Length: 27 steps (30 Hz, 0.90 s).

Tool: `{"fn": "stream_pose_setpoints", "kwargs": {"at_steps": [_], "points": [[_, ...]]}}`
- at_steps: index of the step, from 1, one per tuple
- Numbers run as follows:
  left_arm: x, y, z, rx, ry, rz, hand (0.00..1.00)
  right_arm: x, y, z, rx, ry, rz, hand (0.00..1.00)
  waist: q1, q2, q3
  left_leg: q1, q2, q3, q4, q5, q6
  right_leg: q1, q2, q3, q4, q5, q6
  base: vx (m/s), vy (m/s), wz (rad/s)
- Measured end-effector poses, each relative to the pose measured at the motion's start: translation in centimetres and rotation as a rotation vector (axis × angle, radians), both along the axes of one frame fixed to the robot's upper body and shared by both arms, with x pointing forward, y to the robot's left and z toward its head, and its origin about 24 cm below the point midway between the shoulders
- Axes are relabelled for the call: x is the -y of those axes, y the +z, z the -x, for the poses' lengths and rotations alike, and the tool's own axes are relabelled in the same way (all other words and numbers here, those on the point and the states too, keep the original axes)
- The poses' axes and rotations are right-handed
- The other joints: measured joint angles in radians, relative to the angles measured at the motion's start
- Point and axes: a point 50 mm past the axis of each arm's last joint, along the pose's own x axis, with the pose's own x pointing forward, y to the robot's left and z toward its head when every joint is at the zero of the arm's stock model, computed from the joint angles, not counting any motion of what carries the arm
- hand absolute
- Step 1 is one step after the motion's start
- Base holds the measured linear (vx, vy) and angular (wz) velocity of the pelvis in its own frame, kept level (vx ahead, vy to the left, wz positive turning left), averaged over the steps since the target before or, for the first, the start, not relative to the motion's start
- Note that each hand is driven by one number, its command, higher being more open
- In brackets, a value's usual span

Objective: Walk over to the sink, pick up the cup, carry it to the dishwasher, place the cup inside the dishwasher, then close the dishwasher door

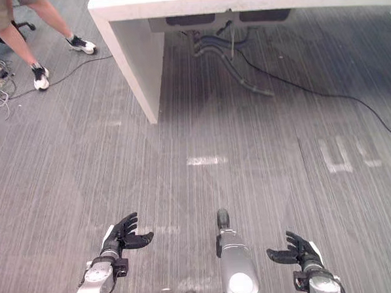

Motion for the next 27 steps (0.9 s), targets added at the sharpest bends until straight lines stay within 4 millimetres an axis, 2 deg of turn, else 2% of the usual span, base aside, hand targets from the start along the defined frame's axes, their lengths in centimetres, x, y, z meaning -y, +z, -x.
{"fn": "stream_pose_setpoints", "kwargs": {"at_steps": [1,2,4,5,6,7,8,9,10,12,13,14,15,16,17,18,19,20,21,22,23,24,26,27], "points": [[0.3,0.0,-0.2,0.005,0.001,0.011,0.9,-0.1,-0.1,0.1,-0.005,0.001,-0.007,0.9,-0.001,0.004,0.005,-0.073,0.05,0.01,0.228,0.075,-0.059,0.069,0.012,-0.017,-0.012,-0.038,-0.021,0.6,-0.265,0.19],[0.6,0.0,-0.3,0.011,0.006,0.027,0.9,-0.3,-0.3,0.4,-0.009,-0.002,-0.014,0.9,0.009,0.002,0.008,-0.135,0.114,0.028,0.468,0.1,-0.072,0.167,0.034,-0.025,-0.046,-0.064,-0.034,0.7,-0.291,0.12],[1.1,0.8,-1.1,0.057,0.002,0.042,0.9,-0.7,0.0,0.1,0.031,-0.001,-0.02,0.9,0.024,-0.023,0.023,-0.196,0.199,0.109,0.675,0.094,-0.057,0.302,0.045,-0.02,-0.092,-0.097,-0.042,0.58,-0.224,-0.09],[1.5,1.6,-1.8,0.105,-0.005,0.054,0.9,-1.0,0.4,-0.2,0.074,-0.004,-0.024,0.9,0.036,-0.035,0.03,-0.235,0.23,0.152,0.708,0.089,-0.036,0.348,0.043,-0.013,-0.115,-0.114,-0.044,0.42,-0.148,-0.09],[2.3,2.9,-2.9,0.183,-0.014,0.074,0.9,-1.2,0.9,-0.6,0.12,-0.006,-0.025,0.9,0.041,-0.039,0.032,-0.306,0.259,0.189,0.696,0.087,-0.029,0.382,0.042,-0.013,-0.135,-0.136,-0.051,0.28,-0.077,-0.03],[2.6,3.7,-3.4,0.223,-0.028,0.078,0.9,-1.4,1.1,-0.8,0.137,-0.004,-0.026,0.9,0.041,-0.039,0.032,-0.338,0.266,0.203,0.668,0.082,-0.017,0.397,0.04,-0.014,-0.141,-0.149,-0.056,0.39,-0.036,0.09],[3.6,5.7,-4.6,0.321,-0.072,0.086,0.9,-1.8,1.1,-0.9,0.151,0.0,-0.034,0.9,0.045,-0.04,0.032,-0.394,0.261,0.244,0.53,0.074,-0.003,0.442,0.034,-0.018,-0.169,-0.168,-0.053,0.32,0.014,0.09],[4.0,6.6,-4.9,0.361,-0.088,0.088,0.9,-2.0,1.0,-0.8,0.149,-0.002,-0.04,0.9,0.05,-0.044,0.035,-0.403,0.247,0.256,0.444,0.075,-0.001,0.462,0.026,-0.019,-0.178,-0.17,-0.042,0.4,0.044,0.09],[4.7,7.9,-5.5,0.422,-0.109,0.095,0.9,-2.3,0.8,-0.7,0.143,-0.006,-0.049,0.9,0.054,-0.05,0.038,-0.408,0.205,0.255,0.285,0.087,0.003,0.488,0.012,-0.019,-0.187,-0.18,-0.025,0.36,0.072,-0.01],[5.9,11.4,-6.4,0.584,-0.146,0.109,0.9,-2.5,0.2,-0.2,0.114,-0.009,-0.057,0.9,0.066,-0.042,0.032,-0.411,0.105,0.186,-0.171,0.21,-0.011,0.523,-0.002,-0.007,-0.204,-0.215,0.02,0.44,0.132,-0.11],[6.0,12.2,-6.6,0.621,-0.143,0.11,0.9,-2.6,0.1,-0.2,0.106,-0.01,-0.059,0.9,0.066,-0.036,0.029,-0.423,0.096,0.166,-0.219,0.233,-0.014,0.529,0.003,0.0,-0.202,-0.228,0.037,0.47,0.209,-0.29],[6.1,13.5,-6.8,0.682,-0.134,0.097,0.9,-2.6,-0.3,0.2,0.085,-0.019,-0.063,0.9,0.07,-0.029,0.025,-0.426,0.088,0.138,-0.241,0.289,0.016,0.555,0.004,0.019,-0.196,-0.26,0.08,0.52,0.265,-0.63],[5.9,14.7,-6.9,0.734,-0.126,0.068,0.9,-3.0,-0.7,0.8,0.064,-0.03,-0.072,0.9,0.094,-0.053,0.013,-0.4,0.058,0.133,-0.221,0.342,0.065,0.572,-0.034,0.064,-0.175,-0.297,0.13,0.54,0.271,-0.79],[5.9,15.4,-6.8,0.763,-0.121,0.058,0.9,-3.2,-0.9,1.1,0.056,-0.032,-0.076,0.9,0.103,-0.072,0.004,-0.398,0.035,0.131,-0.201,0.336,0.08,0.563,-0.054,0.092,-0.147,-0.314,0.149,0.56,0.273,-0.82],[6.1,17.1,-6.8,0.832,-0.111,0.036,0.9,-3.3,-1.0,1.6,0.046,-0.037,-0.077,0.9,0.109,-0.085,-0.004,-0.4,0.011,0.133,-0.135,0.31,0.134,0.534,-0.085,0.143,-0.043,-0.326,0.168,0.56,0.28,-0.44],[6.3,18.4,-6.7,0.892,-0.117,0.02,0.9,-3.5,-1.3,1.9,0.035,-0.041,-0.084,0.9,0.105,-0.103,-0.011,-0.394,-0.008,0.144,-0.089,0.263,0.146,0.496,-0.112,0.177,0.073,-0.329,0.19,0.56,0.287,-0.24],[6.5,19.9,-6.5,0.956,-0.123,0.001,0.9,-3.6,-1.6,2.5,0.015,-0.048,-0.091,0.9,0.102,-0.119,-0.019,-0.377,-0.031,0.151,-0.055,0.219,0.157,0.451,-0.139,0.201,0.217,-0.311,0.24,0.58,0.272,0.08],[6.6,21.6,-6.3,1.037,-0.122,-0.033,0.9,-4.0,-2.0,3.2,-0.016,-0.052,-0.106,0.9,0.091,-0.136,-0.03,-0.344,-0.06,0.152,-0.033,0.176,0.175,0.385,-0.165,0.236,0.404,-0.234,0.367,0.46,0.186,0.15],[6.5,22.5,-6.2,1.078,-0.117,-0.063,0.9,-4.3,-2.3,3.4,-0.031,-0.047,-0.115,0.9,0.088,-0.139,-0.034,-0.32,-0.067,0.15,-0.033,0.164,0.186,0.353,-0.171,0.26,0.487,-0.204,0.387,0.55,0.17,0.11],[6.3,23.8,-6.0,1.143,-0.088,-0.105,0.9,-4.7,-2.5,3.4,-0.048,-0.03,-0.131,0.9,0.088,-0.133,-0.037,-0.266,-0.068,0.151,-0.052,0.143,0.186,0.294,-0.165,0.267,0.603,-0.196,0.379,0.5,0.112,-0.15],[5.9,24.8,-5.8,1.193,-0.048,-0.145,0.9,-5.2,-2.6,3.0,-0.041,-0.01,-0.146,0.9,0.092,-0.118,-0.043,-0.195,-0.063,0.152,-0.101,0.115,0.17,0.241,-0.165,0.235,0.669,-0.211,0.32,0.57,0.085,-0.23],[5.7,25.1,-5.7,1.215,-0.028,-0.165,0.9,-5.4,-2.6,2.8,-0.033,-0.006,-0.148,0.9,0.09,-0.114,-0.045,-0.164,-0.059,0.153,-0.123,0.107,0.161,0.218,-0.167,0.217,0.678,-0.224,0.291,0.53,0.028,-0.25],[5.3,25.9,-5.5,1.264,0.011,-0.211,0.9,-4.8,-1.9,1.7,0.009,0.024,-0.121,0.9,0.078,-0.086,-0.057,-0.062,-0.024,0.163,-0.19,0.09,0.131,0.112,-0.147,0.141,0.623,-0.276,0.209,0.43,-0.056,-0.2],[5.2,26.0,-5.5,1.271,0.011,-0.23,0.9,-4.5,-1.6,1.1,0.023,0.033,-0.111,0.9,0.07,-0.075,-0.053,-0.033,-0.002,0.173,-0.204,0.087,0.121,0.067,-0.13,0.12,0.567,-0.287,0.191,0.36,-0.108,-0.22]]}}
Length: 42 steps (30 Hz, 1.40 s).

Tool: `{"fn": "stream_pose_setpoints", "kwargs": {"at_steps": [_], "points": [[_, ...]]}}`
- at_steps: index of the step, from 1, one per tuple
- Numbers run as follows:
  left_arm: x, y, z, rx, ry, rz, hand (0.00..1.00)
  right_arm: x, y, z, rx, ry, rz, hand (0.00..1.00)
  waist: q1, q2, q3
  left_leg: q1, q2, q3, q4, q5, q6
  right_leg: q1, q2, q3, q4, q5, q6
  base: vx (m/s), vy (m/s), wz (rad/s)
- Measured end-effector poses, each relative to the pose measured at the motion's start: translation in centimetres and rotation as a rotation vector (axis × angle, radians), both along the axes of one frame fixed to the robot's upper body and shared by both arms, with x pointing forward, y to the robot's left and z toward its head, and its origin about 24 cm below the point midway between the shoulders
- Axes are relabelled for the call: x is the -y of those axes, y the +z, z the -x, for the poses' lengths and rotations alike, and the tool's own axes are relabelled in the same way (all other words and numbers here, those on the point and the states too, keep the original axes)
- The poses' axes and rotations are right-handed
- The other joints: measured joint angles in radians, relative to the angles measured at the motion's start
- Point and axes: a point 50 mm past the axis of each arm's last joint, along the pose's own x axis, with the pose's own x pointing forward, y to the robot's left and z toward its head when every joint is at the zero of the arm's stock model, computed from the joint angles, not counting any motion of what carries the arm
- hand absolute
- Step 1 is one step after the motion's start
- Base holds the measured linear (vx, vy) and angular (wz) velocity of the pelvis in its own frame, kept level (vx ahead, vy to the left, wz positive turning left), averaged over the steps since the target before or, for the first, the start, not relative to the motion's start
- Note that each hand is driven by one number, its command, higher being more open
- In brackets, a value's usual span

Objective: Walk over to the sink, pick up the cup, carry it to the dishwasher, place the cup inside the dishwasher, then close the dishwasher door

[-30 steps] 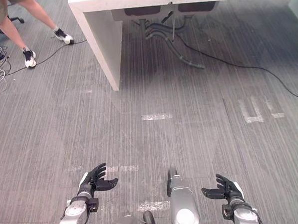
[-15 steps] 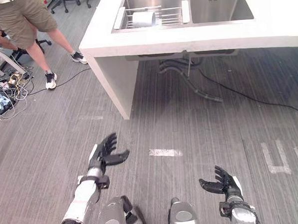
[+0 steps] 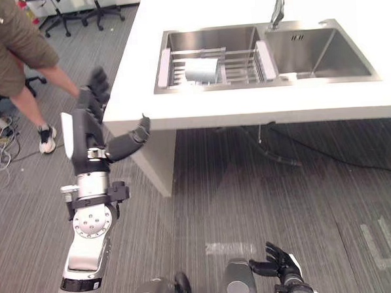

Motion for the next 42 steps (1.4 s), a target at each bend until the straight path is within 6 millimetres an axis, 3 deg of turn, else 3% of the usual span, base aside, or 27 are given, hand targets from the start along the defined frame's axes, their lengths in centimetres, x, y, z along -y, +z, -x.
{"fn": "stream_pose_setpoints", "kwargs": {"at_steps": [2,4,5,6,8,10,11,12,14,15,17,19,20,22,27,34,42], "points": [[0.0,0.0,-0.1,-0.001,0.003,-0.024,0.9,0.1,0.4,-0.7,0.024,0.021,0.011,0.9,-0.013,0.01,0.004,0.04,0.035,0.018,-0.011,-0.003,-0.008,-0.079,0.042,-0.007,-0.178,0.01,-0.005,0.45,-0.22,-0.15],[0.3,0.1,-0.7,0.002,0.001,-0.07,0.9,0.1,0.5,-0.6,0.023,0.039,0.013,0.9,-0.039,0.004,0.0,0.07,0.057,0.01,0.001,-0.036,-0.064,-0.098,0.075,0.019,-0.445,0.11,-0.009,0.48,-0.289,0.26],[0.9,0.0,-1.5,-0.01,-0.017,-0.108,0.9,0.7,0.4,0.3,-0.006,0.044,0.026,0.9,-0.056,0.014,0.005,0.095,0.072,-0.015,0.026,-0.072,-0.121,-0.07,0.086,0.028,-0.507,0.29,-0.065,0.64,-0.342,0.27],[1.5,-0.3,-2.4,-0.04,-0.035,-0.146,0.9,1.8,0.7,0.3,-0.02,0.042,0.056,0.9,-0.053,0.063,0.003,0.092,0.103,-0.036,0.041,-0.067,-0.132,-0.072,0.114,0.016,-0.467,0.256,-0.075,0.53,-0.276,0.2],[3.0,0.3,-3.8,-0.04,-0.09,-0.219,0.9,2.3,0.8,0.8,-0.028,0.025,0.064,0.9,-0.056,0.057,0.01,0.089,0.103,-0.058,0.11,-0.003,-0.151,-0.06,0.089,0.004,-0.386,0.188,-0.1,0.46,-0.272,0.25],[4.7,1.1,-4.3,-0.017,-0.159,-0.271,0.9,2.4,0.9,1.5,-0.033,0.028,0.065,0.9,-0.063,0.056,0.013,0.055,0.141,-0.081,0.274,0.067,-0.172,0.019,0.081,-0.03,-0.387,0.138,-0.11,0.39,-0.25,0.4],[5.5,1.7,-4.4,0.007,-0.199,-0.296,0.9,2.2,1.0,1.8,-0.026,0.037,0.061,0.9,-0.059,0.05,0.018,0.003,0.185,-0.088,0.441,0.152,-0.178,0.086,0.085,-0.046,-0.413,0.112,-0.12,0.24,-0.167,0.2],[6.1,2.3,-4.4,0.034,-0.224,-0.324,0.9,2.1,1.4,1.8,-0.008,0.051,0.061,0.9,-0.053,0.04,0.025,-0.047,0.227,-0.079,0.593,0.174,-0.176,0.148,0.087,-0.059,-0.436,0.093,-0.132,0.2,-0.138,0.14],[7.0,3.8,-4.3,0.103,-0.26,-0.366,0.9,1.9,2.0,1.4,0.03,0.064,0.067,0.9,-0.043,0.041,0.021,-0.124,0.26,-0.023,0.689,0.142,-0.146,0.205,0.086,-0.07,-0.467,0.066,-0.152,0.13,-0.077,0.08],[7.7,4.9,-4.0,0.166,-0.279,-0.404,0.9,1.8,2.3,1.0,0.052,0.075,0.069,0.9,-0.037,0.04,0.021,-0.163,0.263,0.027,0.653,0.122,-0.127,0.224,0.082,-0.076,-0.483,0.062,-0.151,0.1,-0.043,0.11],[8.8,6.2,-3.6,0.241,-0.31,-0.459,0.9,1.6,2.5,0.5,0.073,0.085,0.062,0.9,-0.027,0.04,0.02,-0.199,0.254,0.084,0.548,0.108,-0.111,0.23,0.076,-0.081,-0.49,0.056,-0.148,0.12,0.02,0.14],[10.1,6.9,-3.3,0.296,-0.355,-0.542,0.9,1.5,2.6,0.2,0.083,0.085,0.057,0.9,-0.025,0.039,0.016,-0.207,0.196,0.134,0.299,0.16,-0.081,0.229,0.057,-0.086,-0.473,0.042,-0.12,0.19,0.099,0.21],[10.6,6.8,-3.4,0.301,-0.368,-0.595,0.9,1.4,2.4,0.4,0.076,0.081,0.051,0.9,-0.03,0.038,-0.002,-0.18,0.153,0.147,0.201,0.168,-0.077,0.211,0.034,-0.08,-0.441,0.027,-0.092,0.18,0.09,0.24],[10.9,6.0,-4.2,0.268,-0.369,-0.668,0.9,1.3,2.4,0.2,0.078,0.083,0.045,0.9,-0.034,0.036,-0.01,-0.151,0.108,0.141,0.096,0.168,-0.077,0.194,0.016,-0.081,-0.436,0.023,-0.08,0.14,0.069,0.18],[9.8,2.3,-7.5,0.025,-0.334,-0.851,0.9,0.5,2.1,-0.2,0.087,0.072,0.024,0.9,-0.038,0.034,-0.009,-0.082,0.064,0.148,-0.02,0.177,-0.089,0.196,0.011,-0.055,-0.42,0.023,-0.076,0.06,0.043,-0.08],[9.2,0.3,-8.2,-0.05,-0.349,-1.015,0.9,0.5,0.9,0.7,0.022,0.044,0.009,0.9,-0.062,0.034,-0.011,-0.053,0.018,0.134,-0.157,0.246,-0.087,0.193,0.002,-0.066,-0.456,0.02,-0.056,-0.05,0.007,0.07],[5.8,-1.6,-9.9,-0.181,-0.247,-1.159,0.9,0.8,0.3,0.9,-0.018,0.025,0.015,0.9,-0.095,0.037,-0.013,-0.07,-0.004,0.128,-0.22,0.268,-0.079,0.167,0.005,-0.056,-0.512,0.062,-0.034,0.02,0.048,-0.02]]}}
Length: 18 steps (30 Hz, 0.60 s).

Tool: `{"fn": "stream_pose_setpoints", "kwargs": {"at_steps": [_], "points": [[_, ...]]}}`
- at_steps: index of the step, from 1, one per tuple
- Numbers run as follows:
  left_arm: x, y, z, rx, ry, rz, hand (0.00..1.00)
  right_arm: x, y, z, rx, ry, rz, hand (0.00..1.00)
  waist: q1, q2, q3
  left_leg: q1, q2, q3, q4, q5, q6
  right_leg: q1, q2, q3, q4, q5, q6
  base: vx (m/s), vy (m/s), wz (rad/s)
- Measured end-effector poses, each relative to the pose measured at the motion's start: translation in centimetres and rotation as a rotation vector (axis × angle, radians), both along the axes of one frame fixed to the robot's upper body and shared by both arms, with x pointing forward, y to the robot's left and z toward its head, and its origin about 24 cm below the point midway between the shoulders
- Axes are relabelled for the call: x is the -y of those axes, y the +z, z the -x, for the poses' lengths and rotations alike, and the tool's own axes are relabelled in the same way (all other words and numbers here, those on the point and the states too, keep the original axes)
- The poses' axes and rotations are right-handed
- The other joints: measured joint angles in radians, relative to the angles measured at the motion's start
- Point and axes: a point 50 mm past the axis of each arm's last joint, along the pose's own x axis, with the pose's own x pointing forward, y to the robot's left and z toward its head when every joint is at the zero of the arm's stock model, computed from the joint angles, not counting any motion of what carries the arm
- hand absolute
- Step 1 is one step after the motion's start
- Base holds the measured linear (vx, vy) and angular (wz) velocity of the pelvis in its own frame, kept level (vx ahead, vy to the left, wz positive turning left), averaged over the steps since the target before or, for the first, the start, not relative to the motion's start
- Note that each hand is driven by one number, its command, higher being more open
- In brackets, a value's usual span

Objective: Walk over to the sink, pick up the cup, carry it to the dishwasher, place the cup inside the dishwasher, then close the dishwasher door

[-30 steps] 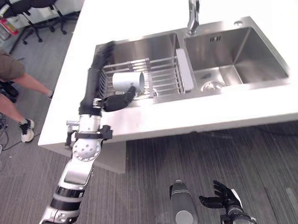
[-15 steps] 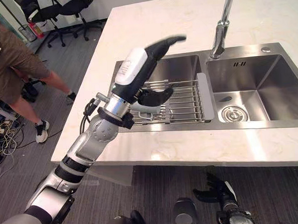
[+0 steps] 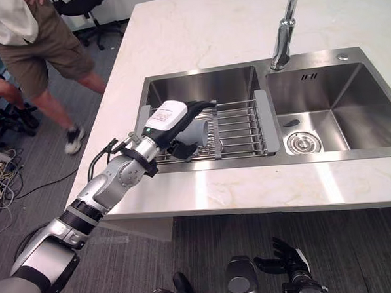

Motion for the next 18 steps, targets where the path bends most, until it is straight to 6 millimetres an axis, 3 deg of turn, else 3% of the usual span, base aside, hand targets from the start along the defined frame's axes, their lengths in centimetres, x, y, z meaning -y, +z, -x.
{"fn": "stream_pose_setpoints", "kwargs": {"at_steps": [9,10,18], "points": [[-1.0,1.0,-2.2,0.025,0.077,-0.138,0.9,-0.3,0.6,-2.1,0.051,0.044,0.005,0.9,-0.038,0.005,0.003,-0.048,-0.004,-0.049,0.0,0.0,0.0,-0.023,0.007,0.013,-0.074,0.053,0.01,0.01,0.018,-0.04],[-1.2,1.0,-2.3,0.025,0.084,-0.146,0.3,-0.3,0.6,-2.1,0.053,0.051,0.008,0.9,-0.042,0.006,0.003,-0.051,-0.004,-0.049,0.0,0.0,0.0,-0.026,0.007,0.014,-0.075,0.055,0.01,-0.03,0.008,-0.08],[-1.5,3.3,-3.6,0.089,0.114,-0.21,0.3,0.2,1.2,-2.7,0.07,0.079,0.033,0.9,-0.059,0.047,0.03,-0.069,0.002,-0.048,-0.014,0.0,0.001,-0.056,0.03,0.046,-0.118,0.096,0.009,-0.02,0.002,-0.13]]}}
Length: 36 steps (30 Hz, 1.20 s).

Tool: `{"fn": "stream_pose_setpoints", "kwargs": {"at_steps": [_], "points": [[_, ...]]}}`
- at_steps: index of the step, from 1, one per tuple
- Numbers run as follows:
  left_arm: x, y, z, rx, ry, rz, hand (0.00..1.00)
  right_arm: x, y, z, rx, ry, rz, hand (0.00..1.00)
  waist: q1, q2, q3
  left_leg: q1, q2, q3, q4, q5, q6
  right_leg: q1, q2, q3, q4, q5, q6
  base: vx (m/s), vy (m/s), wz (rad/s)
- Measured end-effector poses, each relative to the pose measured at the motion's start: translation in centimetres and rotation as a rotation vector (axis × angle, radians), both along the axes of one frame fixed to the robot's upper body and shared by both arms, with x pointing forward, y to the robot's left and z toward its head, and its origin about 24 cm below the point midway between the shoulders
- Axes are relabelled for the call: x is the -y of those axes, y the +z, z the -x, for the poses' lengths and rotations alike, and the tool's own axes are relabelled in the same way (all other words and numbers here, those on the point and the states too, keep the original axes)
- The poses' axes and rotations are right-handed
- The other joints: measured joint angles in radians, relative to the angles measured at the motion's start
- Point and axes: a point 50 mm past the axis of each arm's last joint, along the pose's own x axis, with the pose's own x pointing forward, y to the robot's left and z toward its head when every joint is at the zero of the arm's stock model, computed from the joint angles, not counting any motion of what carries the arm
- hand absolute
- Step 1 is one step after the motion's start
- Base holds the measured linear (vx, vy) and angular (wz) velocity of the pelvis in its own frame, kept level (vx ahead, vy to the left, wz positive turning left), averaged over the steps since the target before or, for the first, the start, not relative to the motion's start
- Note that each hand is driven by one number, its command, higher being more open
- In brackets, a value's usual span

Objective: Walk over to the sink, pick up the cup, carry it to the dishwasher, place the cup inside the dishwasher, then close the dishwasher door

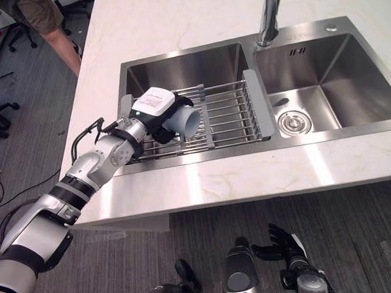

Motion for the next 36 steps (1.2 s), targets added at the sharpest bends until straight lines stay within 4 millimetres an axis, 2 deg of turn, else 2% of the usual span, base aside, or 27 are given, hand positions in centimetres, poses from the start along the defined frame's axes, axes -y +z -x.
{"fn": "stream_pose_setpoints", "kwargs": {"at_steps": [6,10,13,15,17,21,24,27,29,34,36], "points": [[0.1,0.5,0.0,0.003,-0.008,0.027,0.3,0.0,0.1,-0.1,0.004,0.001,0.003,0.9,-0.017,0.003,0.006,-0.002,-0.002,-0.001,-0.002,0.0,0.0,-0.001,0.001,0.006,-0.005,0.009,0.003,0.0,0.001,-0.03],[1.2,1.7,1.0,0.033,-0.078,0.112,0.3,0.0,0.1,-0.1,0.007,-0.004,0.005,0.9,-0.017,0.006,0.019,0.0,-0.002,-0.016,-0.001,0.0,0.0,0.009,-0.002,-0.006,-0.007,0.009,0.003,0.02,-0.006,0.08],[1.9,2.7,2.3,0.063,-0.131,0.336,0.3,0.1,0.3,-0.1,0.021,-0.016,0.008,0.9,-0.016,0.006,0.025,0.018,-0.001,-0.03,0.001,0.0,0.0,0.041,-0.004,-0.018,-0.02,0.009,0.004,0.02,-0.011,0.1],[1.7,3.7,3.6,0.109,-0.163,0.528,0.3,-0.1,0.4,-0.3,0.042,-0.024,0.008,0.9,-0.016,0.007,0.035,0.03,-0.001,-0.055,0.004,-0.001,0.0,0.062,-0.005,-0.027,-0.027,0.009,0.004,0.0,-0.015,0.1],[1.2,3.9,4.7,0.118,-0.182,0.685,0.3,-0.1,0.4,-0.3,0.045,-0.028,0.006,0.9,-0.014,0.009,0.036,0.031,0.001,-0.059,0.004,-0.001,0.001,0.066,-0.005,-0.033,-0.028,0.009,0.005,-0.02,-0.015,0.08],[0.1,2.5,7.1,0.06,-0.201,1.09,0.3,-0.2,0.3,-0.2,0.041,-0.04,0.0,0.9,-0.002,0.011,0.036,0.047,0.001,-0.064,0.002,-0.01,0.007,0.082,-0.004,-0.035,-0.031,0.008,0.005,0.0,-0.004,0.01],[-0.2,1.1,8.7,-0.001,-0.21,1.294,0.3,-0.5,0.2,-0.1,0.04,-0.048,-0.008,0.9,0.013,0.012,0.035,0.054,0.0,-0.064,-0.004,-0.01,0.008,0.087,-0.004,-0.034,-0.035,0.008,0.006,0.0,0.0,-0.01],[-0.7,-0.1,9.8,-0.046,-0.197,1.401,0.3,-0.7,0.1,-0.1,0.041,-0.051,-0.015,0.9,0.017,0.013,0.034,0.066,0.0,-0.064,-0.009,-0.01,0.008,0.1,-0.003,-0.035,-0.04,0.008,0.006,0.0,0.0,0.0],[-0.8,-0.9,10.5,-0.076,-0.191,1.465,0.3,-0.9,0.0,-0.1,0.041,-0.061,-0.02,0.9,0.033,0.014,0.033,0.07,0.0,-0.06,-0.016,-0.01,0.008,0.102,0.0,-0.032,-0.046,0.01,0.009,0.03,-0.007,-0.05],[-1.2,-2.6,12.0,-0.12,-0.146,1.503,0.3,-1.0,0.0,-0.1,0.043,-0.066,-0.021,0.9,0.048,0.017,0.026,0.076,0.002,-0.037,-0.016,-0.024,0.013,0.106,0.009,-0.011,-0.069,0.022,0.018,0.03,0.004,-0.14],[-1.1,-3.1,12.7,-0.136,-0.135,1.525,0.3,-1.1,-0.1,-0.1,0.043,-0.07,-0.02,0.9,0.068,0.016,0.022,0.079,0.005,-0.006,-0.001,-0.043,0.014,0.106,0.018,0.02,-0.085,0.035,0.023,0.04,0.025,-0.39]]}}
